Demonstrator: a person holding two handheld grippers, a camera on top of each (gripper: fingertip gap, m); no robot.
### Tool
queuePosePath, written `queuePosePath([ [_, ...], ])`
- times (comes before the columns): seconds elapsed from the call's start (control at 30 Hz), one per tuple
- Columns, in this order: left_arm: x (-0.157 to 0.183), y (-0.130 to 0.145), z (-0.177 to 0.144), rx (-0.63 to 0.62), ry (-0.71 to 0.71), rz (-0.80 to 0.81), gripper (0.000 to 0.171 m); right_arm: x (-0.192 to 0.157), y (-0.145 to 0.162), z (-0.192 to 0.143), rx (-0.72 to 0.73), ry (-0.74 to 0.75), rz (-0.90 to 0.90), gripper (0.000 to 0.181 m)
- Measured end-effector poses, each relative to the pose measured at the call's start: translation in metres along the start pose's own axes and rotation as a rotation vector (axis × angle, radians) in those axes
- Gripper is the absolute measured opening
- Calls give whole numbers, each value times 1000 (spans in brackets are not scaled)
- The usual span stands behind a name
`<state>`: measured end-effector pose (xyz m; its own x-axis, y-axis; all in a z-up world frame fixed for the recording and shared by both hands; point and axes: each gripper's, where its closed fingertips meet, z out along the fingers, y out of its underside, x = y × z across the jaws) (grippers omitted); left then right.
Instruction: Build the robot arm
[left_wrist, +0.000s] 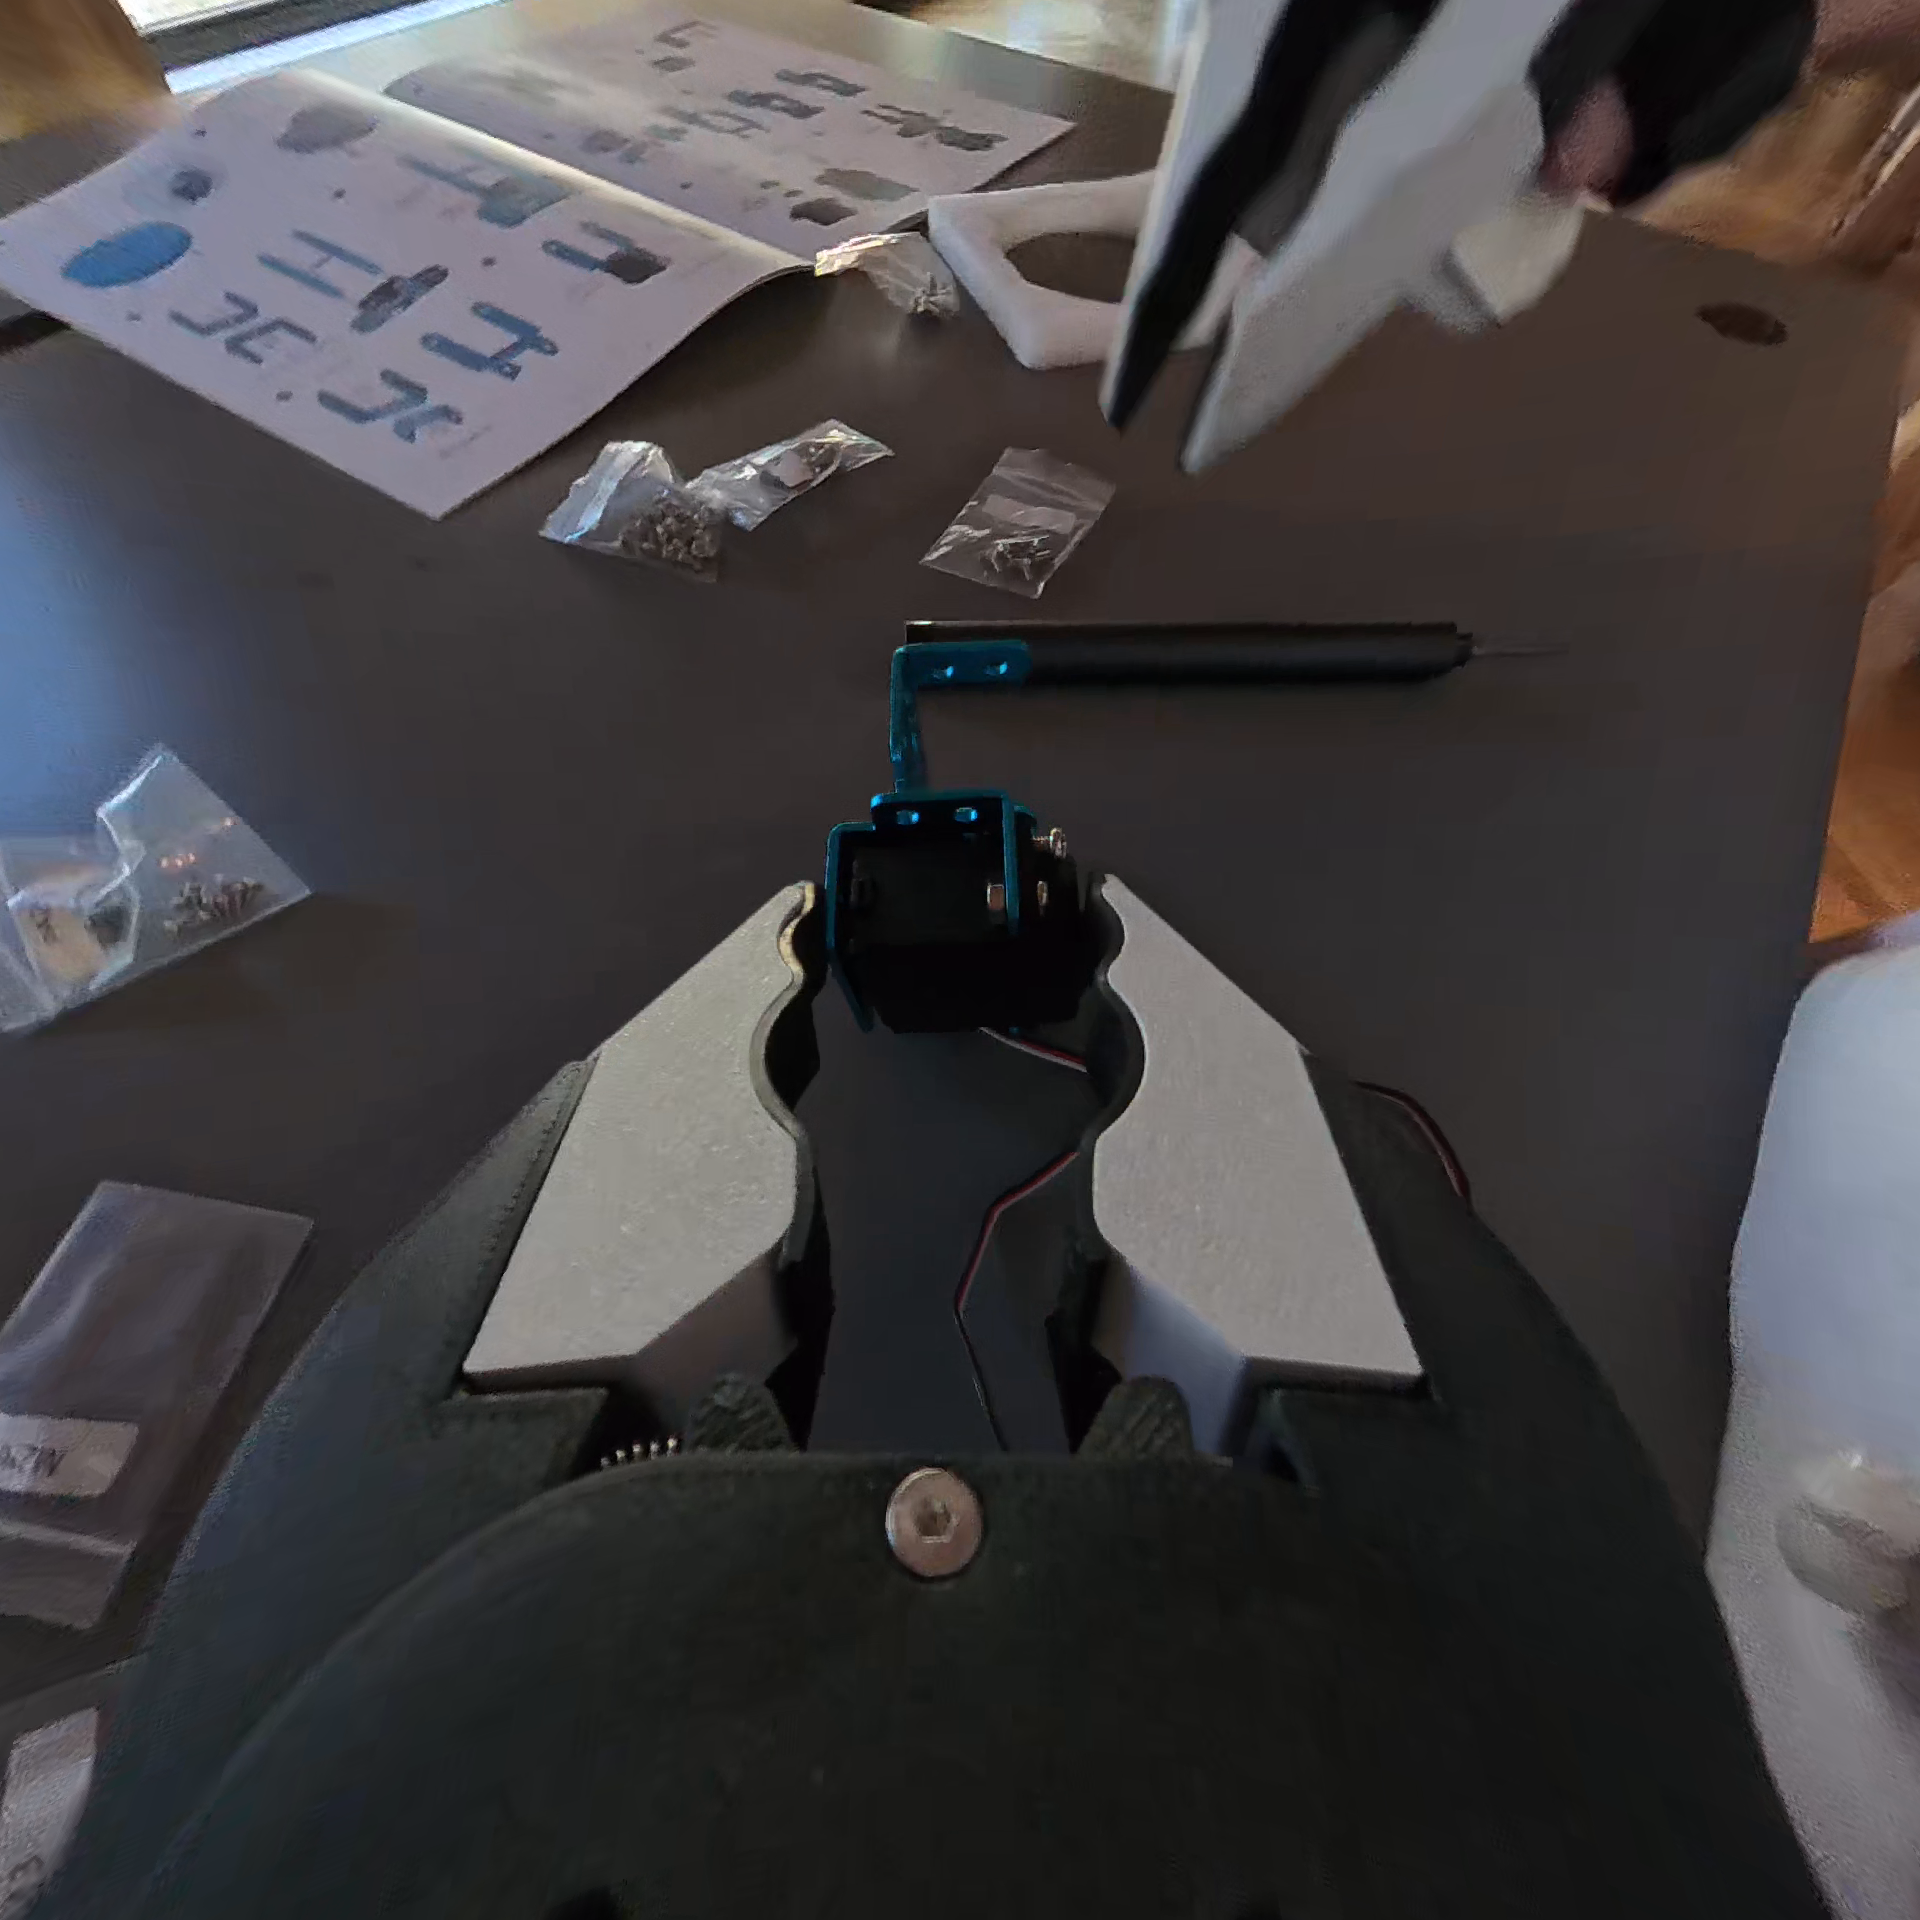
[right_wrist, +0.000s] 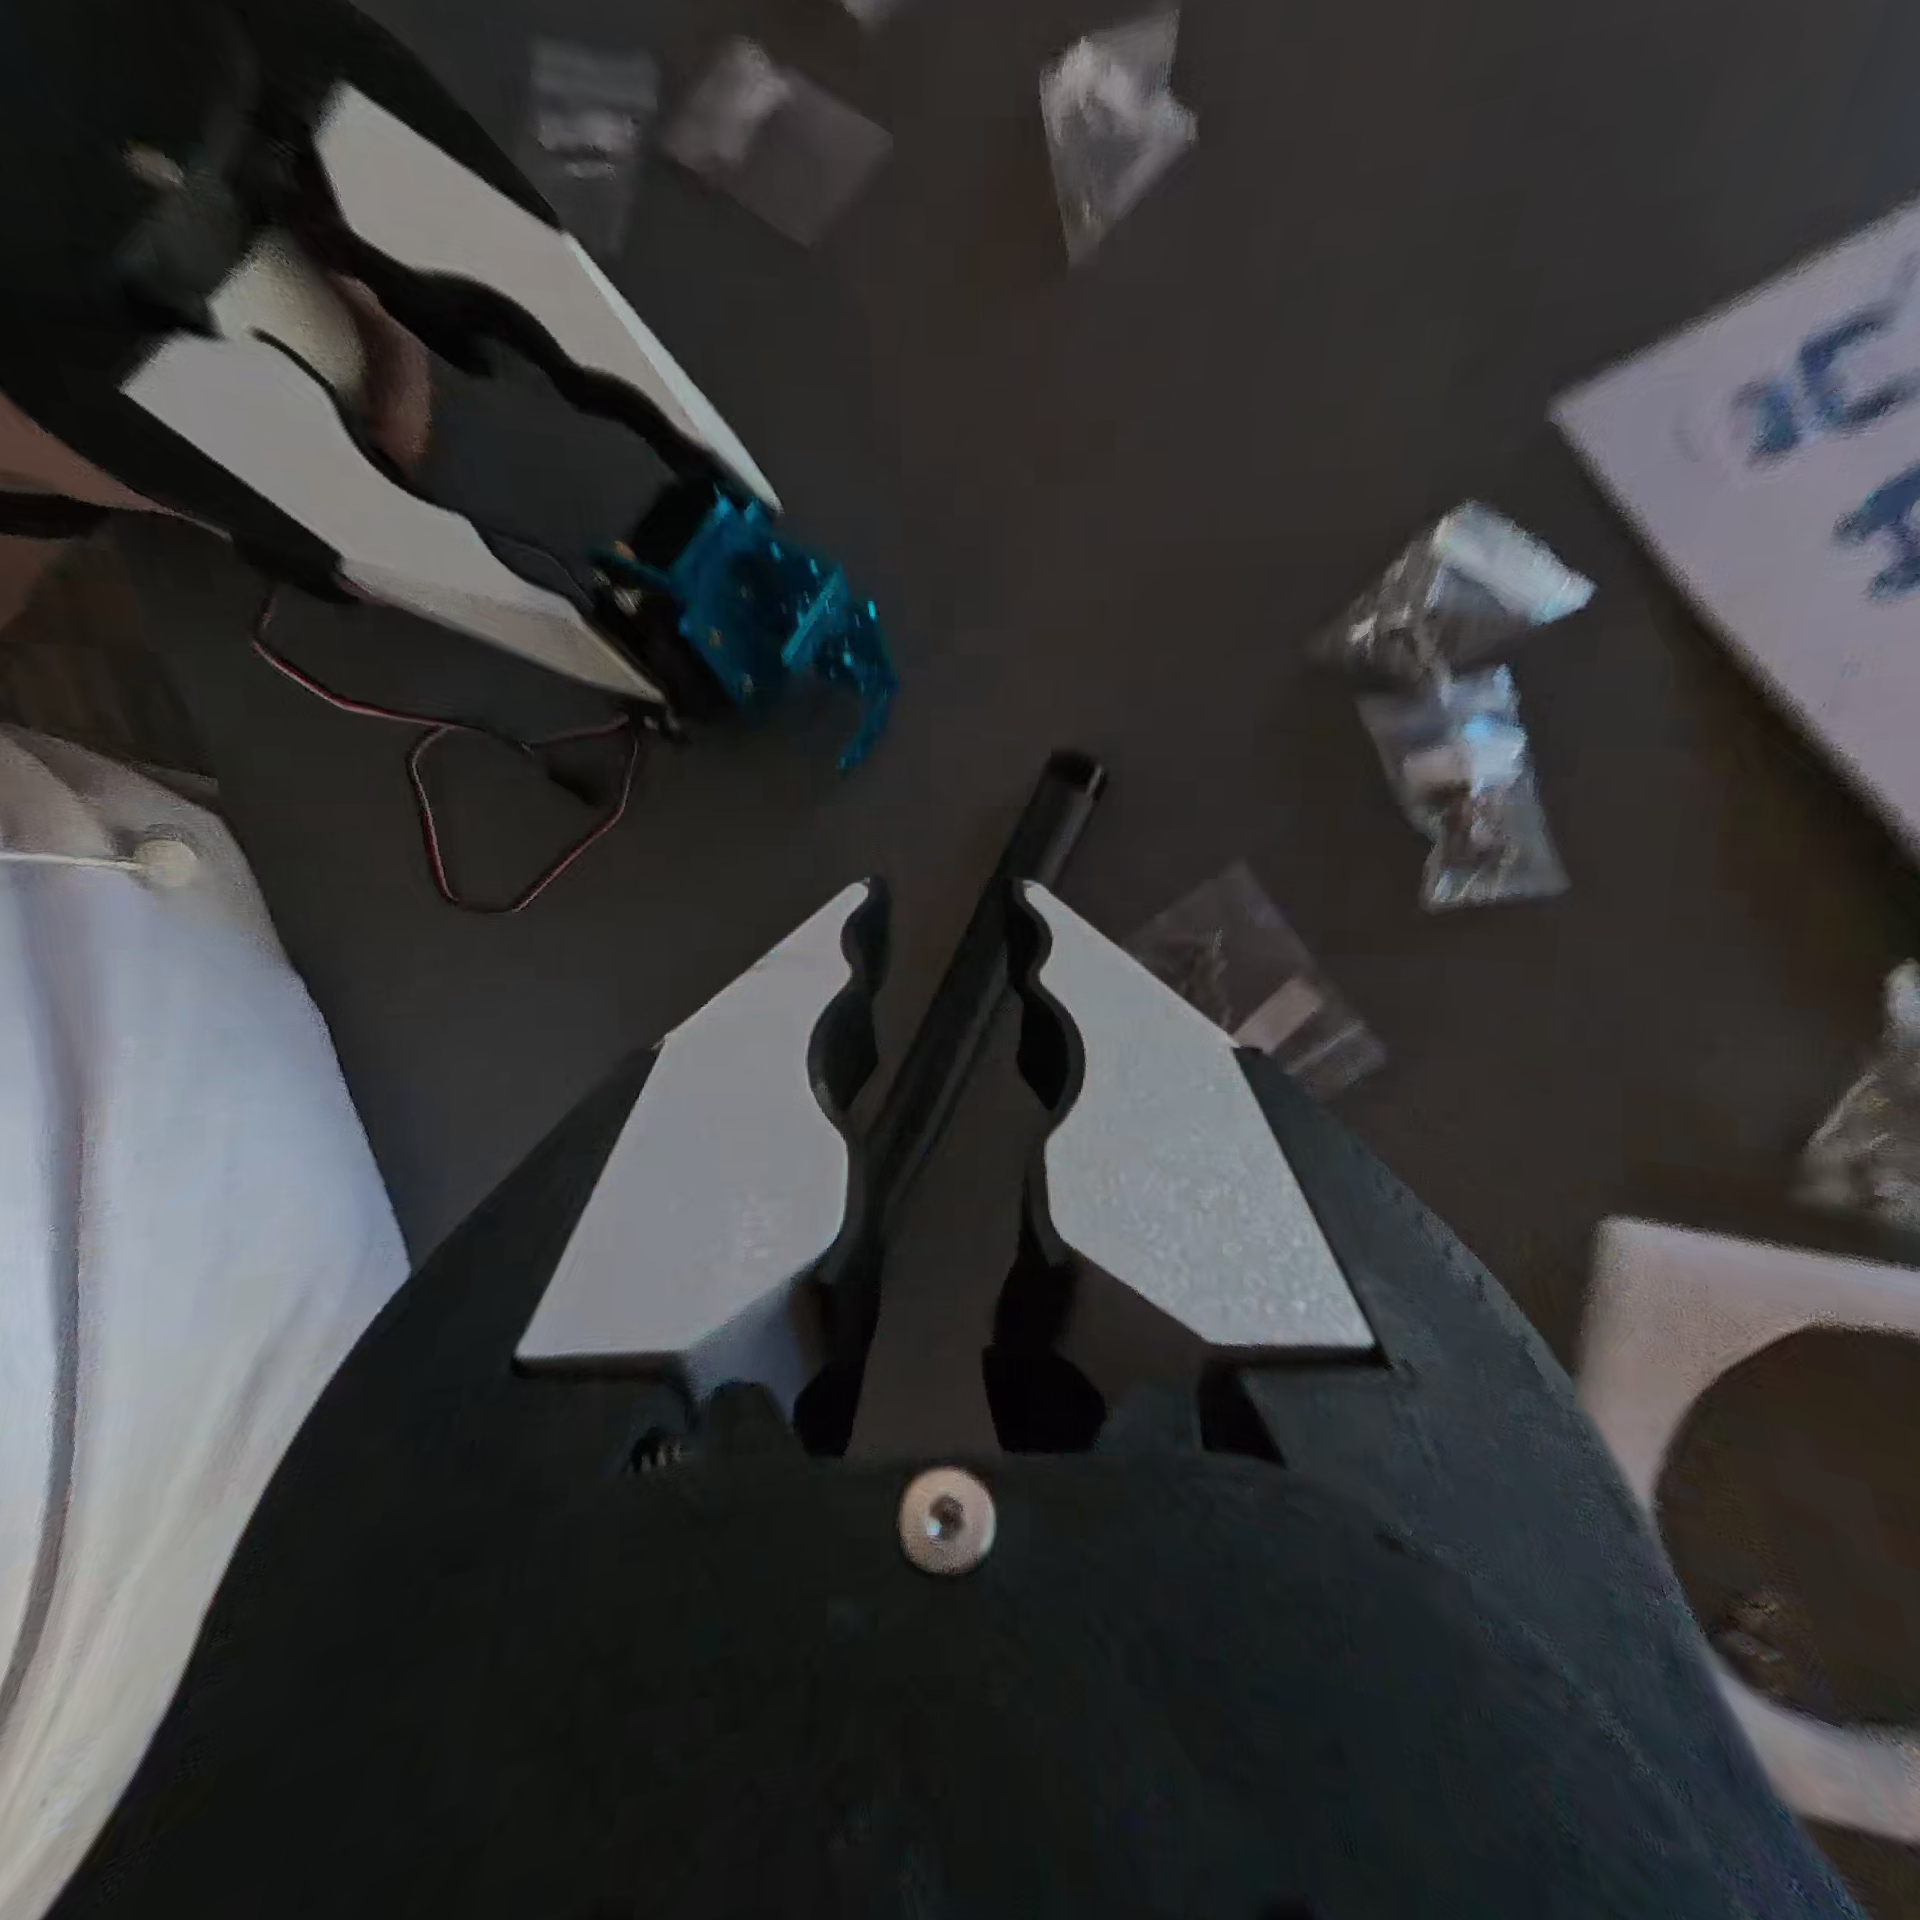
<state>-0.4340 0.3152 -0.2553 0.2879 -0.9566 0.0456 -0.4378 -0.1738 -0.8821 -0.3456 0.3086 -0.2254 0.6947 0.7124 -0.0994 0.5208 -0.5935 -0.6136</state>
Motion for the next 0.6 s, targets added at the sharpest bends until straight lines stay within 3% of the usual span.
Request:
queuePosePath([
  [0.17,1,0,-1,-14,-45,-2,49,3,46,20,-129,160,115,31],
  [0.3,2,-3,4,-28,-70,57,50,-2,67,31,-185,191,211,36],
  [0.4,1,-5,7,-20,-66,61,50,2,68,29,-189,266,193,29],
  [0.47,-1,-8,1,9,-62,39,61,-1,68,29,-195,279,139,19],
  [0.6,-2,-20,-37,139,-14,-14,60,-4,73,20,-225,326,-6,18],
])
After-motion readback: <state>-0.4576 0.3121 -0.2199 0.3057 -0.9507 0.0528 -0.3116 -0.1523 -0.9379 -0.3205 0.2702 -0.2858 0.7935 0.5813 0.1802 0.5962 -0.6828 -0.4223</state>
